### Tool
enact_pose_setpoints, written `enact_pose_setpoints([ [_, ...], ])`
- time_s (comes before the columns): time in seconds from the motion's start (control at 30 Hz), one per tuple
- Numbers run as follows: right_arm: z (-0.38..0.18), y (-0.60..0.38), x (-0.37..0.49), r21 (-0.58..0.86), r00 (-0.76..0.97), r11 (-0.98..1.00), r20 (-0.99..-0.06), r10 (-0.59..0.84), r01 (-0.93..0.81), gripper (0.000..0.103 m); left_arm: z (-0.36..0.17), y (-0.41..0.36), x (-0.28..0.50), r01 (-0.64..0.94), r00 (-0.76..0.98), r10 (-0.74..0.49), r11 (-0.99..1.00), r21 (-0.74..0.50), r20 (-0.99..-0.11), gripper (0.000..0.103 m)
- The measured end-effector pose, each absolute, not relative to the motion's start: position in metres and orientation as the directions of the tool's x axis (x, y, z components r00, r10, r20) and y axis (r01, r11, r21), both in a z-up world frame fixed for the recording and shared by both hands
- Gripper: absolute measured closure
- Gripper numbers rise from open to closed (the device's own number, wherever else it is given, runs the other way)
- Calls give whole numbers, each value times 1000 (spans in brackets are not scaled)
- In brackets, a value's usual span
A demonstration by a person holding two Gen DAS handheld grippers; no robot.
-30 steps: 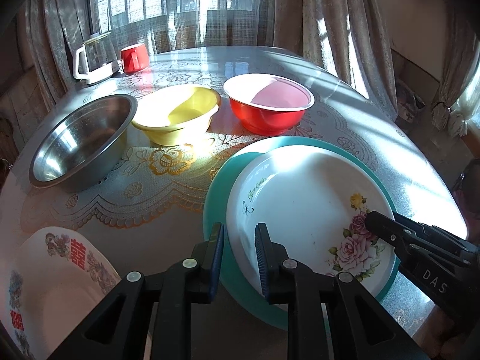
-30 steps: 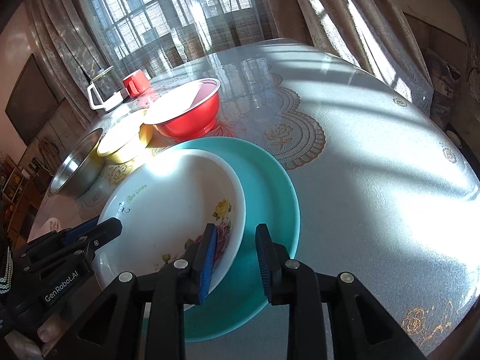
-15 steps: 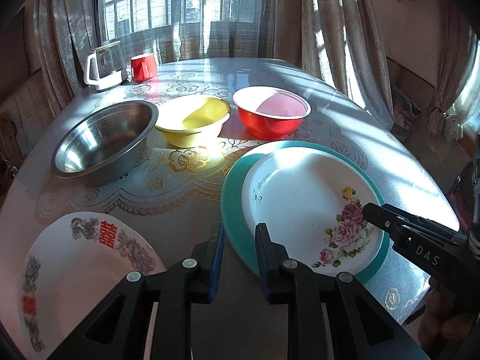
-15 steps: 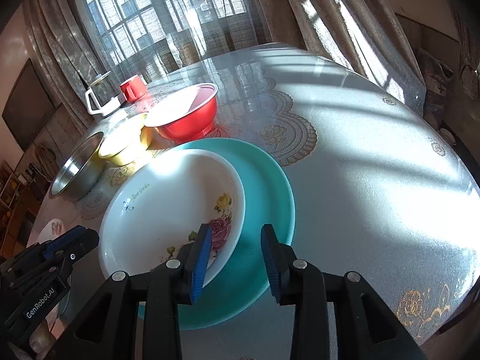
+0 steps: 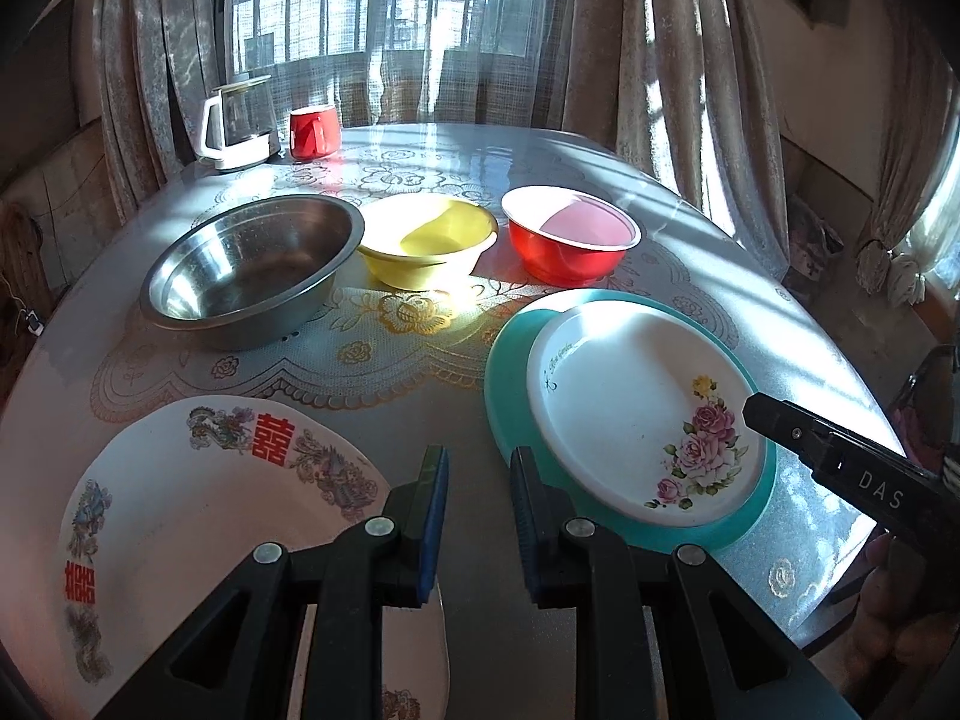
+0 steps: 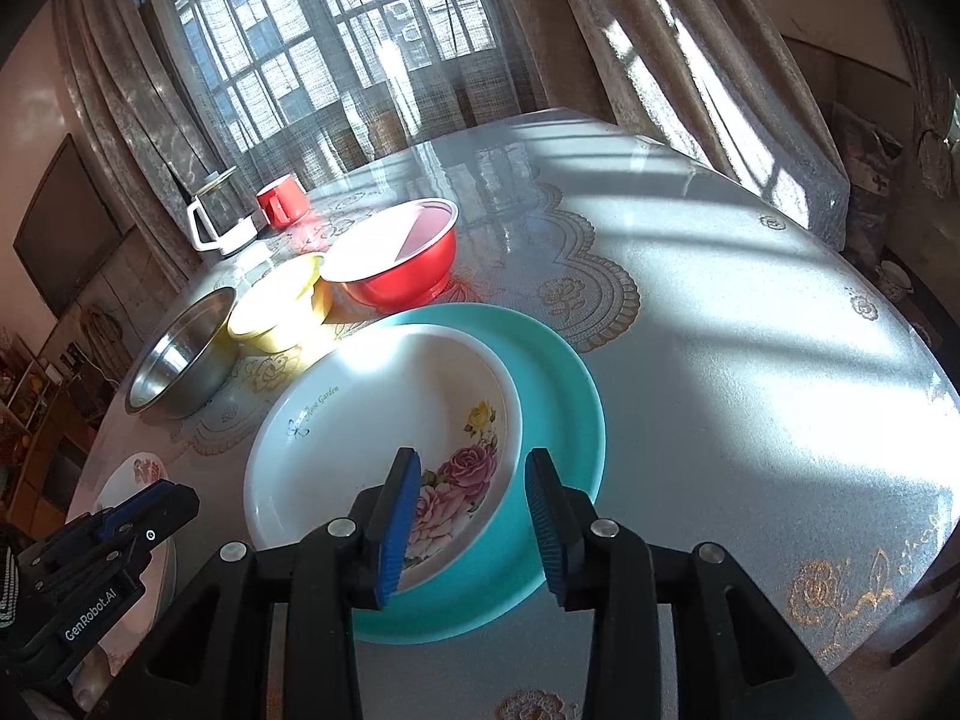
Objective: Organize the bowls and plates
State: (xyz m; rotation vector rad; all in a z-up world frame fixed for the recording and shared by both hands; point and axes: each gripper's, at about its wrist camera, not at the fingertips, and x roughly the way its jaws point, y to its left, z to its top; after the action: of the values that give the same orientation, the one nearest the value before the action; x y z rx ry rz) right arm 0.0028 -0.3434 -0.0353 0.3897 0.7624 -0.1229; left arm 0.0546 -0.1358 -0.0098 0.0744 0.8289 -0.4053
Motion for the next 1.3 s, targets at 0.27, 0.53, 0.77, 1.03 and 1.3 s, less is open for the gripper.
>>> enact_pose_setpoints([
  [0.27, -30, -320, 4, 338, 733, 931, -667, 133, 138, 64, -7, -119, 53, 355, 610, -317, 929, -106, -727, 81],
  [0.53, -31, -291, 7, 341, 712, 939, -669, 215, 37, 63, -5, -100, 53, 319, 622, -301, 940, -117, -723, 81],
  [0.77, -34, -267, 9, 355, 681, 934, -673, 289, -46, 63, -4, -83, 53, 295, 630, -292, 947, -126, -720, 81],
  [1.03, -42, -239, 13, 377, 630, 919, -688, 361, -115, 61, -2, -50, 53, 246, 637, -285, 956, -161, -716, 78],
  [1.3, -41, -216, 14, 389, 601, 902, -682, 417, -185, 61, 7, 6, 53, 160, 681, -251, 968, -194, -688, 74],
])
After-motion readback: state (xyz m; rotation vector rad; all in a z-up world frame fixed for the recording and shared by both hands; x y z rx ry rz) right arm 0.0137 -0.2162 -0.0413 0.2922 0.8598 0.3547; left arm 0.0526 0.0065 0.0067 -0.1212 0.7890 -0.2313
